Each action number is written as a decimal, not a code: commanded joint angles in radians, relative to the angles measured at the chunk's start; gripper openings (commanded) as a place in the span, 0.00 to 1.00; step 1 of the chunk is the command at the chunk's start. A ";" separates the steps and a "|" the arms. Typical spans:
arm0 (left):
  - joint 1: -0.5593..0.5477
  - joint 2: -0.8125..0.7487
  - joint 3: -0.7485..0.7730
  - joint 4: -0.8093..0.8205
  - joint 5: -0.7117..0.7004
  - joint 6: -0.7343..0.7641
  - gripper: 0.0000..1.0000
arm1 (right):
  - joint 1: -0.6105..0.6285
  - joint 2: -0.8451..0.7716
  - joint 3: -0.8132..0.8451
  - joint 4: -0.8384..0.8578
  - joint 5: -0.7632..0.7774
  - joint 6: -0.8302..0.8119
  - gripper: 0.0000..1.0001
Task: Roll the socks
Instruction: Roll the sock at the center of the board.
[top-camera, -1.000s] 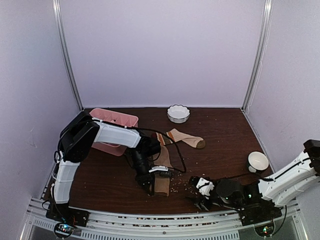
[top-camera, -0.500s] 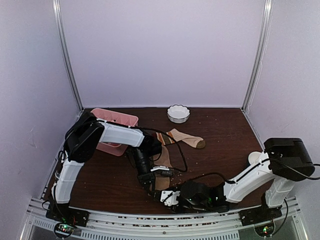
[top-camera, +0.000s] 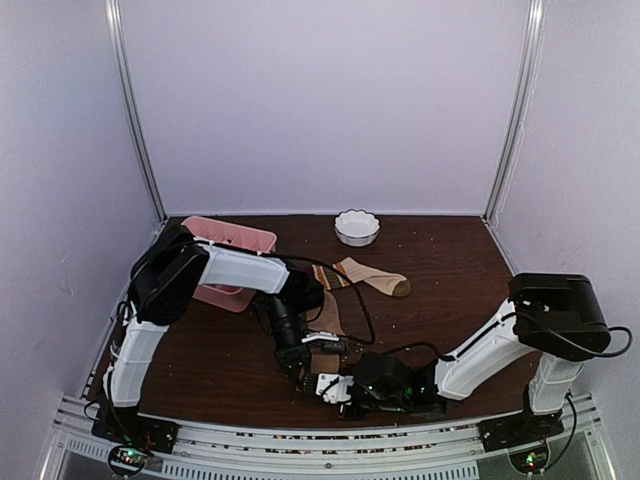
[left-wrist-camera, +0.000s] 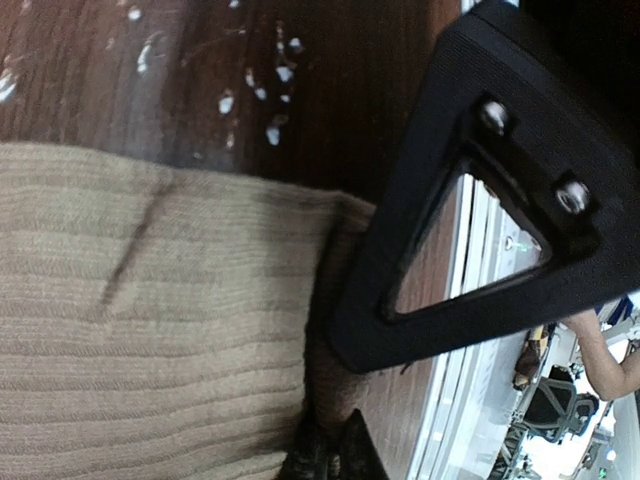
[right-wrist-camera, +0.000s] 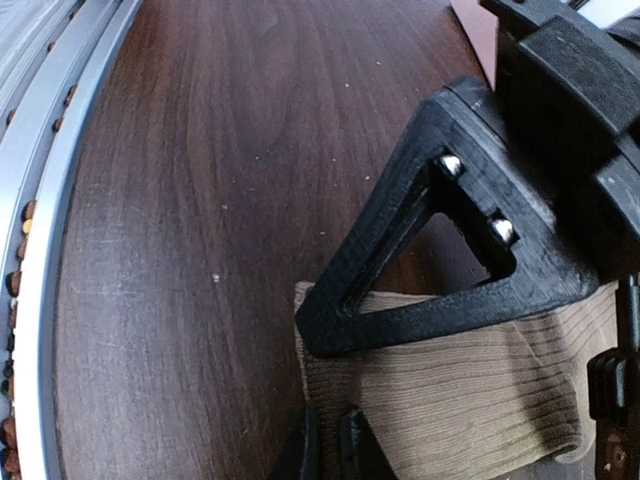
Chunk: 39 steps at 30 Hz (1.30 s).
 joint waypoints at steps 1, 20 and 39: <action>0.006 0.028 -0.014 0.072 -0.164 0.017 0.16 | -0.014 0.026 -0.001 -0.001 -0.033 0.064 0.05; -0.004 -0.484 -0.488 0.587 -0.259 0.134 0.52 | -0.230 0.102 -0.041 -0.016 -0.522 0.693 0.00; -0.028 -0.713 -0.666 0.871 -0.276 0.042 0.62 | -0.308 0.197 -0.041 -0.158 -0.498 0.812 0.00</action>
